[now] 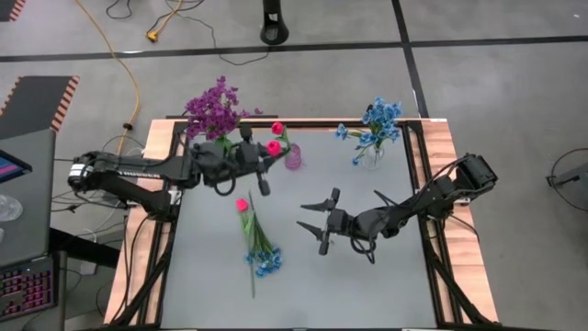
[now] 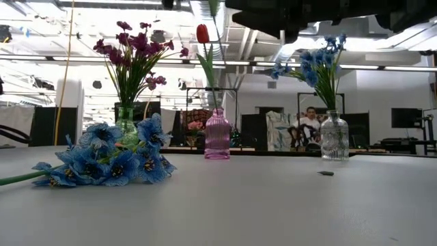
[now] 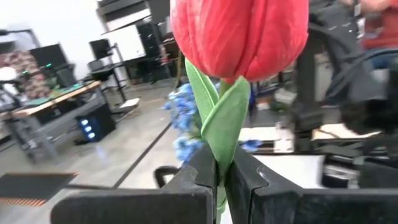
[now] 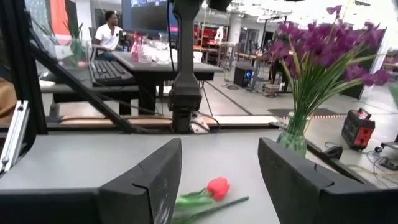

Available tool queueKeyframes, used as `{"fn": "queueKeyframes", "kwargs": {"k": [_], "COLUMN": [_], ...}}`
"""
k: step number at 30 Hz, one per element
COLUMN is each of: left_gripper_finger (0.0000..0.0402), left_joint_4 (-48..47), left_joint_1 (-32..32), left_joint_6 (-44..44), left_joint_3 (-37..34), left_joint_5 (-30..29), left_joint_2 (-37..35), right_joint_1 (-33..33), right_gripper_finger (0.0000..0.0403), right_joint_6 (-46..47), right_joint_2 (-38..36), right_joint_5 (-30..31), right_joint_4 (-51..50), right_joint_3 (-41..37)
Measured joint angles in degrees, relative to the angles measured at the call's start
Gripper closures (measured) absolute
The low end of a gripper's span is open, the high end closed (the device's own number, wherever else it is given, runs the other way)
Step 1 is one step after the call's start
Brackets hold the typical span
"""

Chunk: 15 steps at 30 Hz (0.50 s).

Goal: Sort flowers into vase by color
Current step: Put the right pink flower into the purple vase

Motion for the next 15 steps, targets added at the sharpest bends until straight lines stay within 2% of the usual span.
{"fn": "queueKeyframes", "kwargs": {"k": [15], "left_gripper_finger": [0.0401], "left_joint_4": [-3.38], "left_joint_1": [9.99], "left_joint_6": [0.0], "left_joint_3": [1.23], "left_joint_5": [3.47], "left_joint_2": [0.02], "right_joint_1": [-0.09], "right_gripper_finger": [0.0163], "right_joint_6": [6.89], "right_joint_2": [0.0], "right_joint_5": [-0.02], "right_joint_4": [-6.23], "right_joint_3": [-0.02]}}
